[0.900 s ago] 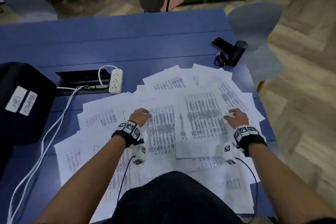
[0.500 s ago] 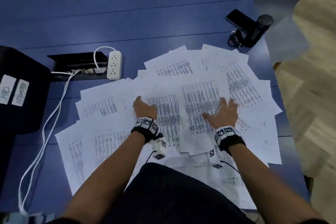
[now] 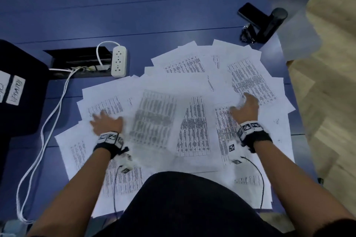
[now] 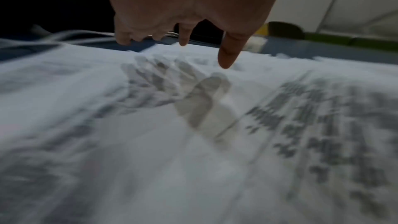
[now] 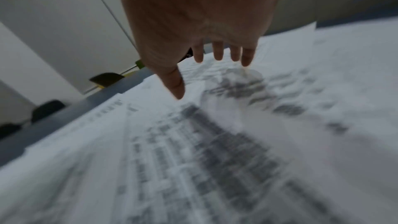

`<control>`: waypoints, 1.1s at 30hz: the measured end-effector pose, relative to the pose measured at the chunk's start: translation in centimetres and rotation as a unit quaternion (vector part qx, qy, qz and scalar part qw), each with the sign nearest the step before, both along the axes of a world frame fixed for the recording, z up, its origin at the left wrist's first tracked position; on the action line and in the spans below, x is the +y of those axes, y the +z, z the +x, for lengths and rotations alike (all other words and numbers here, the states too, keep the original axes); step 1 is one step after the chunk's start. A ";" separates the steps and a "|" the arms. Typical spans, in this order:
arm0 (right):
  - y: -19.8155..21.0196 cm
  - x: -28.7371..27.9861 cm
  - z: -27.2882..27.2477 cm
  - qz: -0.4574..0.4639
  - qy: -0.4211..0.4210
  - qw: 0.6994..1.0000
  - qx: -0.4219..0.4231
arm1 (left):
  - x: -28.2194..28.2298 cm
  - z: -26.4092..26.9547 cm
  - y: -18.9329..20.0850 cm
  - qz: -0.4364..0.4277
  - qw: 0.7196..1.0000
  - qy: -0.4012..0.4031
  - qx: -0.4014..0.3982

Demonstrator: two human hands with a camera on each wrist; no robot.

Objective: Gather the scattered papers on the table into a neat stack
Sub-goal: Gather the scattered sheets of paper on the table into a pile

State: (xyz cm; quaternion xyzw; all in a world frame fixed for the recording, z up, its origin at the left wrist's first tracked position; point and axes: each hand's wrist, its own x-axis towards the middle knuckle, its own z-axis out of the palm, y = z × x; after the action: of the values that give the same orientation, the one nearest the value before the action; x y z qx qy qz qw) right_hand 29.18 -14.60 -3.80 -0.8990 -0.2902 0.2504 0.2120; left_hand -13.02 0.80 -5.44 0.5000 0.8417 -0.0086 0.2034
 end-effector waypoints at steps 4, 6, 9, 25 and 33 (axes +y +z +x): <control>-1.5 -2.9 2.8 -0.169 0.142 0.975 -0.004 | -0.9 -7.2 -0.4 0.000 0.992 0.109 0.060; -1.9 -3.8 2.1 -0.188 0.213 0.958 -0.045 | -1.8 -10.3 -0.2 0.015 0.987 0.151 0.053; -1.0 -3.6 0.4 -0.154 0.197 0.964 -0.091 | -2.5 -15.2 -2.9 0.007 0.975 0.223 -0.014; -1.6 -4.1 0.8 -0.151 0.061 0.983 -0.086 | -3.4 -11.5 2.0 -0.019 0.967 0.248 -0.049; -2.5 -4.6 2.8 -0.154 0.054 0.986 -0.044 | -0.8 -7.8 2.4 -0.022 0.980 0.155 -0.126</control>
State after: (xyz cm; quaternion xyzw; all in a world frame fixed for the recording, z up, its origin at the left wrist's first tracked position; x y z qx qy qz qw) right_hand 31.97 -19.22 -6.29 -0.9139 -0.3054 0.2636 0.0444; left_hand -20.87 0.01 -3.03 0.3557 0.8766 0.0676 0.3171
